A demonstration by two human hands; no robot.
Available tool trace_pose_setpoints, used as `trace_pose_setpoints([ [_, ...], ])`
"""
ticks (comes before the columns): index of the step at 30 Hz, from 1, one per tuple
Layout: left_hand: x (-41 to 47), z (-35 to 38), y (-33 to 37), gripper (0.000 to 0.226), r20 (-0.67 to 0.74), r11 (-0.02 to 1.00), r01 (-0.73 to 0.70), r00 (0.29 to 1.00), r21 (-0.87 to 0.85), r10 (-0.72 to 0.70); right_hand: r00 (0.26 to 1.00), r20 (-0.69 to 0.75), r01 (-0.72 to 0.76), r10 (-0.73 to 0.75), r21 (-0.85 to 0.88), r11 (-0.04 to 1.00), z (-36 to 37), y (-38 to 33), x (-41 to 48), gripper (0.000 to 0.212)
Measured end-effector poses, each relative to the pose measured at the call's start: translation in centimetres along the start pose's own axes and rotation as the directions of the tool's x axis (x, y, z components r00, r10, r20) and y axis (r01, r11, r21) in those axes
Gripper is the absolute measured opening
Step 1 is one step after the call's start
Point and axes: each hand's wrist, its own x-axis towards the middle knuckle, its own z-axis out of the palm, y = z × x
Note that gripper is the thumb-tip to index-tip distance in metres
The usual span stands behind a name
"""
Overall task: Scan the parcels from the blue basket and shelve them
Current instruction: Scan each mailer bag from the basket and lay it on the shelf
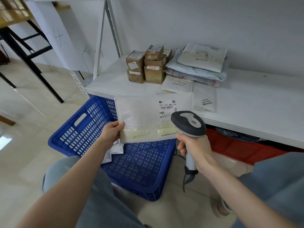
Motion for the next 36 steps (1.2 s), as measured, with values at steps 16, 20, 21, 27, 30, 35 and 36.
trace_pose_setpoints([
  [16, 1.3, 9.9, 4.6, 0.017, 0.100, 1.000, -0.021, 0.995, -0.003, 0.021, 0.992, -0.063, 0.113, -0.105, 0.123, 0.986, -4.2, -4.1, 4.0, 0.020],
  [20, 2.1, 18.6, 6.2, 0.016, 0.158, 0.997, -0.008, 0.987, -0.075, 0.020, 0.975, -0.183, 0.157, -0.128, 0.155, 0.975, -8.4, -6.2, 6.5, 0.018],
  [21, 2.1, 21.0, 6.3, 0.015, 0.159, 0.995, -0.002, 0.987, -0.095, 0.018, 0.968, -0.212, 0.171, -0.134, 0.165, 0.971, -9.6, -6.6, 7.2, 0.018],
  [27, 1.4, 35.6, 5.7, 0.010, 0.143, 0.970, 0.110, 0.986, -0.218, -0.080, 0.928, -0.351, 0.215, -0.126, 0.227, 0.950, -17.4, -7.6, 10.6, 0.018],
  [30, 0.3, 41.8, 4.2, 0.009, 0.130, 0.948, 0.193, 0.978, -0.254, -0.164, 0.901, -0.420, 0.234, -0.107, 0.264, 0.936, -21.3, -7.7, 12.0, 0.017],
  [35, -1.1, 48.0, 1.9, 0.020, 0.263, 0.898, 0.312, 0.936, -0.311, -0.234, 0.877, -0.475, 0.242, -0.067, 0.317, 0.917, -26.0, -7.0, 13.6, 0.014],
  [36, -1.3, 48.4, 1.6, 0.019, 0.317, 0.897, 0.357, 0.909, -0.259, -0.270, 0.881, -0.470, 0.236, -0.059, 0.328, 0.915, -26.5, -6.9, 13.8, 0.013],
])
